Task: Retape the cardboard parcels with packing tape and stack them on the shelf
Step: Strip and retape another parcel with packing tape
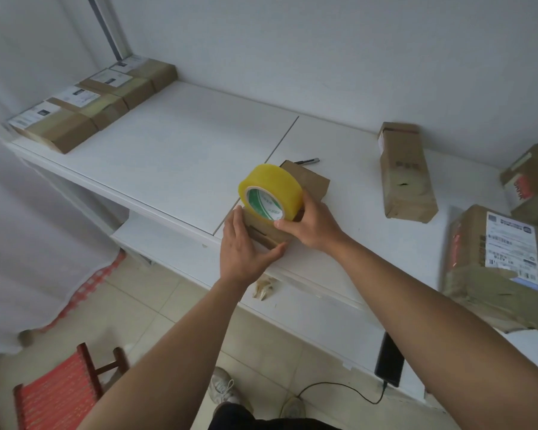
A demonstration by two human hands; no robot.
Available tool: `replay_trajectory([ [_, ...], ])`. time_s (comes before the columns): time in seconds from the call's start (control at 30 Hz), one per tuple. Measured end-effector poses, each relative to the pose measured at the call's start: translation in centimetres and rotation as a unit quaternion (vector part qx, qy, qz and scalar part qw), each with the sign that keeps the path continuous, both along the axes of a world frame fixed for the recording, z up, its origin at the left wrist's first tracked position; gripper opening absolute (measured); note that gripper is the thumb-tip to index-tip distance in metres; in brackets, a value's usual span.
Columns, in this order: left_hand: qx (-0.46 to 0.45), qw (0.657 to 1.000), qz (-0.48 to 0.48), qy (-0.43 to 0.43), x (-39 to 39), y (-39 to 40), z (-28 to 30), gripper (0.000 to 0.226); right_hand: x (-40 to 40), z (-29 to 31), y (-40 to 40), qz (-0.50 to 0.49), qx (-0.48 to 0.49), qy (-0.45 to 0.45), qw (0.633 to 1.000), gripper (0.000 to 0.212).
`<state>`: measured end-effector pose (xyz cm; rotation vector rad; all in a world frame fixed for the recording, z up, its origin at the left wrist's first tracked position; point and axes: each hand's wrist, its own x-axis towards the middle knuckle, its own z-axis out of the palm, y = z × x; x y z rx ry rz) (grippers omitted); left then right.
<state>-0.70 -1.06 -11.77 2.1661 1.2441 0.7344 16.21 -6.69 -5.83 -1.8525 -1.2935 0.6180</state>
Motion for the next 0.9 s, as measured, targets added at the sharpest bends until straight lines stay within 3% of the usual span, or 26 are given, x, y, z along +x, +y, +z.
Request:
replay_trajectory([
  [0.17,0.029,0.999,-0.009,0.023,0.5,-0.3,0.3,0.114,0.7,-0.5,-1.7,-0.004,-0.014,0.030,0.999,0.063],
  [0.33,0.015,0.998,-0.014,0.059,0.6,-0.3,0.1,0.128,-0.5,-1.7,-0.9,-0.065,-0.009,0.049,0.997,0.083],
  [0.47,0.008,0.997,0.003,0.076,0.8,-0.6,0.0,0.130,-0.9,-2.2,-0.9,-0.091,0.020,0.043,0.995,0.074],
  [0.63,-0.007,0.997,0.018,0.076,1.1,-0.6,0.0,0.130,0.7,-1.9,-2.2,-0.040,0.001,0.039,0.998,0.077],
  [0.8,0.002,0.997,0.019,0.077,1.3,-0.5,0.1,0.129,1.6,-1.5,-4.8,-0.031,0.008,0.105,0.994,0.059],
  [0.9,0.002,0.998,0.019,0.063,1.3,-0.5,0.3,0.128,0.8,-2.3,-4.2,-0.036,0.026,0.154,0.987,0.066],
])
